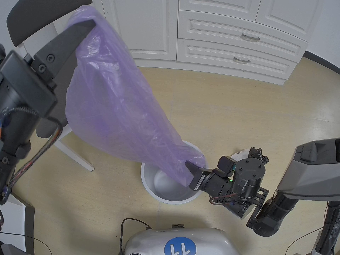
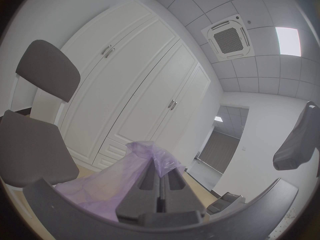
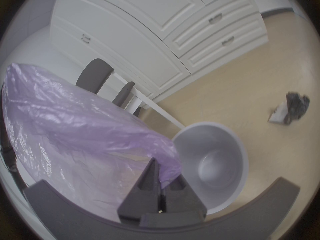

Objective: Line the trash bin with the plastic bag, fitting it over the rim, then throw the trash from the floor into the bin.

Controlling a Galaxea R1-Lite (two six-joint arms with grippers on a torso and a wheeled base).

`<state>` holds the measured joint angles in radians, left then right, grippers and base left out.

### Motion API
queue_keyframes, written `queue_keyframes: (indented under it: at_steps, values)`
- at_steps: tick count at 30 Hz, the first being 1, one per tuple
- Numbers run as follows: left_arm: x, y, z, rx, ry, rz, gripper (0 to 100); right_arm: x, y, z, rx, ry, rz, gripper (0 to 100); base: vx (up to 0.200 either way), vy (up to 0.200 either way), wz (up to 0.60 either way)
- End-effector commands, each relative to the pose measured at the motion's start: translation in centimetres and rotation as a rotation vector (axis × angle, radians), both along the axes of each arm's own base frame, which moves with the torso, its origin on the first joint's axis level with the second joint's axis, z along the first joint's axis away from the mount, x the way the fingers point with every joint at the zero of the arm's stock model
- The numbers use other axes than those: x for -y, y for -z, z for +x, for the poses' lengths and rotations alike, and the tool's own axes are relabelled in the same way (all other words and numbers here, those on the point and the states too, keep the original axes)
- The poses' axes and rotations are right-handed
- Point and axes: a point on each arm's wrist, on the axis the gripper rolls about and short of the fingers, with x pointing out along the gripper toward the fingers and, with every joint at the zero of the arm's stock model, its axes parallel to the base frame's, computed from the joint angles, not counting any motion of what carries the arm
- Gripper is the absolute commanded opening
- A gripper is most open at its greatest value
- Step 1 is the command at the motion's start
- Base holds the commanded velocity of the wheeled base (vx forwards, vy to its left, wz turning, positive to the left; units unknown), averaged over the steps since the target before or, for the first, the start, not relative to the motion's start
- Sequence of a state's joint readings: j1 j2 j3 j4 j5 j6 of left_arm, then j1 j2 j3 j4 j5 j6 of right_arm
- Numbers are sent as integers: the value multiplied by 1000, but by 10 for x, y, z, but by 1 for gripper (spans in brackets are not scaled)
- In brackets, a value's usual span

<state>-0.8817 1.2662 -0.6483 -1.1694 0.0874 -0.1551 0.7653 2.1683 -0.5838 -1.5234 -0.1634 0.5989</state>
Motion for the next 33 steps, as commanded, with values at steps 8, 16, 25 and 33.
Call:
queue_keyframes:
  at_steps: [8,16,25,33]
  values:
    - [7,28,36,-100,-51,115,0,42,-36,6,167,152,-234,0,0,0,0]
    - [8,46,56,-174,-71,207,0,70,-81,3,208,259,-236,0,0,0,0]
    - [33,82,67,-257,-39,323,0,86,-129,-21,279,284,-181,0,0,0,0]
    - [20,111,74,-218,-154,539,0,91,-156,-60,371,287,-199,0,0,0,0]
